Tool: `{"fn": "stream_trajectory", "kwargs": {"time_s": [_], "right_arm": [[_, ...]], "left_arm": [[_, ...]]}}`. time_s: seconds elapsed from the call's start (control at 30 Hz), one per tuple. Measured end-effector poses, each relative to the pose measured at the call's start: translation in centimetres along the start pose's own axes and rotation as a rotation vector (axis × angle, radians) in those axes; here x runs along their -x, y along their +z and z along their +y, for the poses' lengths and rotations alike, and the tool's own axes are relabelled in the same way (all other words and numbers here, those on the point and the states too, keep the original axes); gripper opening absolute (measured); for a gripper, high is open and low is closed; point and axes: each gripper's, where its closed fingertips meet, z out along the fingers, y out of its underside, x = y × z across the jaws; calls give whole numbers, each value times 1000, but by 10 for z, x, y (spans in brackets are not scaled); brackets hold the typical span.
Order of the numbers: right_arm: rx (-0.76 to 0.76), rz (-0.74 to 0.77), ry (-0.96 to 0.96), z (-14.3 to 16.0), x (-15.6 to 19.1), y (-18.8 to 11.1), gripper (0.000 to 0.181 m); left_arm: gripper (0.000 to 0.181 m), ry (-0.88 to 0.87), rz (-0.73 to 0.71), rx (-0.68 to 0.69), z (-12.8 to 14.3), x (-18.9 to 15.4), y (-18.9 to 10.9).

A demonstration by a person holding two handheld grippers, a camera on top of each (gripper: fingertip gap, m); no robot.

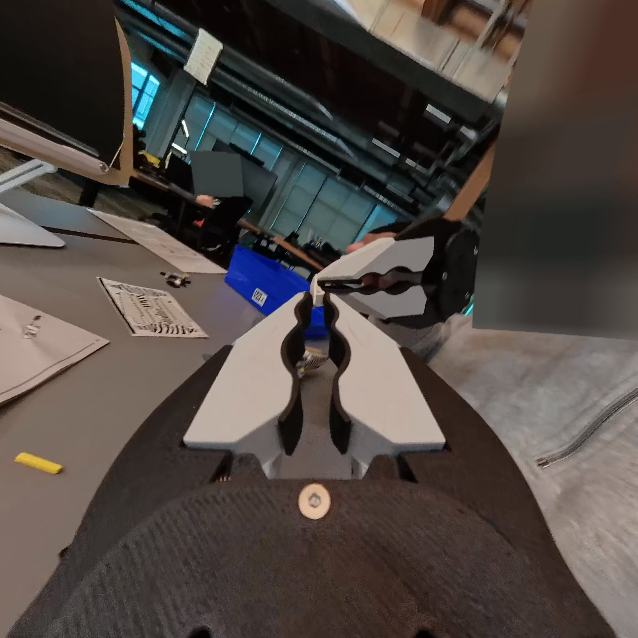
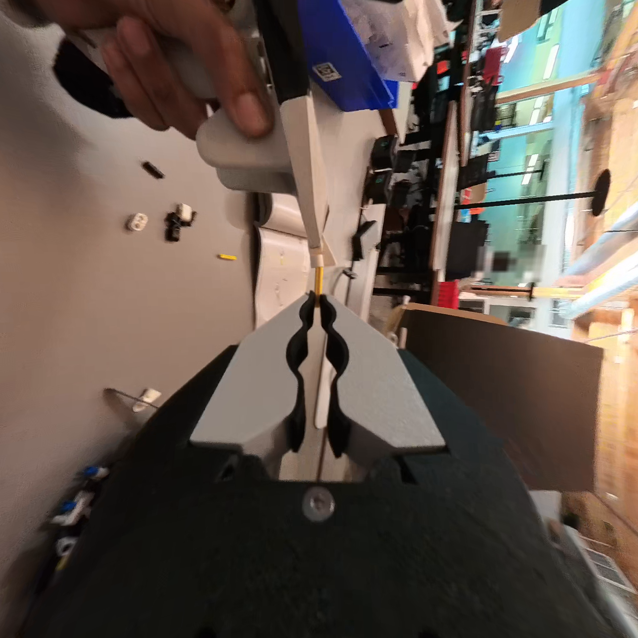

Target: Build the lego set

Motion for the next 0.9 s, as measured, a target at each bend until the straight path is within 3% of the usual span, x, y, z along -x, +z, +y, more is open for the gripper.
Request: {"fn": "stream_trajectory", "kwargs": {"time_s": [0.03,0.37,0.57,0.9], "right_arm": [[-13,-36,25,1,4,0,1],[-158,-321,259,1,46,-2,0],[-111,-331,218,-1,64,-1,0],[-123,-344,288,-1,69,2,0]], "left_arm": [[3,28,-12,30,4,0,0],[3,37,4,185,42,-3,-7],[3,-5,-15,193,58,-2,-14],[3,-4,-37,199,61,1,-15]]}}
